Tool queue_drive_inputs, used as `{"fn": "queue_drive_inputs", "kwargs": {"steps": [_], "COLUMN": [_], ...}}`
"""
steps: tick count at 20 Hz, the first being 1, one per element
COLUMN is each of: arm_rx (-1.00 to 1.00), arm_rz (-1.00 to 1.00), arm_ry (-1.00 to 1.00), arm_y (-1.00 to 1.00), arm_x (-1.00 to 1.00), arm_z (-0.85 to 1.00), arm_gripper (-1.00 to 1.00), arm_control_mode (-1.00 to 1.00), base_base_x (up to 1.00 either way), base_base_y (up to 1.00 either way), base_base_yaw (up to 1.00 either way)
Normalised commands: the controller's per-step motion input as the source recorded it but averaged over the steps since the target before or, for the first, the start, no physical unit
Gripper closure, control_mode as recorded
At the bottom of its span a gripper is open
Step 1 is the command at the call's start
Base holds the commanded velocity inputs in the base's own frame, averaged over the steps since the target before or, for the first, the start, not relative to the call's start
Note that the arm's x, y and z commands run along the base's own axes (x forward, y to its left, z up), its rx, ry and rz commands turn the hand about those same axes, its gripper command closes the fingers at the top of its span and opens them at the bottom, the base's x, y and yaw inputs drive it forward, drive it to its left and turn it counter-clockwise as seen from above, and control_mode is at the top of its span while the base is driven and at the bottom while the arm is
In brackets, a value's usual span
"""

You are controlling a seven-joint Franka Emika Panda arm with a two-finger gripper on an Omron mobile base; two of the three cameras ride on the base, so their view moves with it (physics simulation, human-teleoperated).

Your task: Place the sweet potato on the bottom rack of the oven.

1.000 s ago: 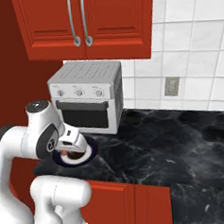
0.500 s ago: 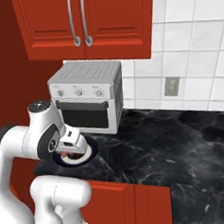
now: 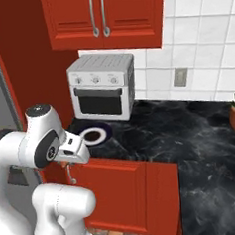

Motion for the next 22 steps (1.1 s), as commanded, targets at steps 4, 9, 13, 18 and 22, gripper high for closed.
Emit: {"fn": "queue_drive_inputs", "kwargs": {"steps": [4,9,13,18,22], "arm_rx": [0.00,0.00,0.00,0.00,0.00], "arm_rz": [0.00,0.00,0.00,0.00,0.00], "arm_ry": [0.00,0.00,0.00,0.00,0.00], "arm_y": [0.00,0.00,0.00,0.00,0.00], "arm_x": [0.00,0.00,0.00,0.00,0.00], "arm_z": [0.00,0.00,0.00,0.00,0.00], "arm_gripper": [1.00,1.00,1.00,1.00,1.00], "arm_control_mode": [1.00,1.00,1.00,1.00,1.00], "base_base_x": [-0.76,-0.31,-0.02,0.00,0.10], "base_base_y": [0.59,0.96,1.00,1.00,1.00], "base_base_yaw": [0.11,0.24,0.23,0.13,0.00]}}
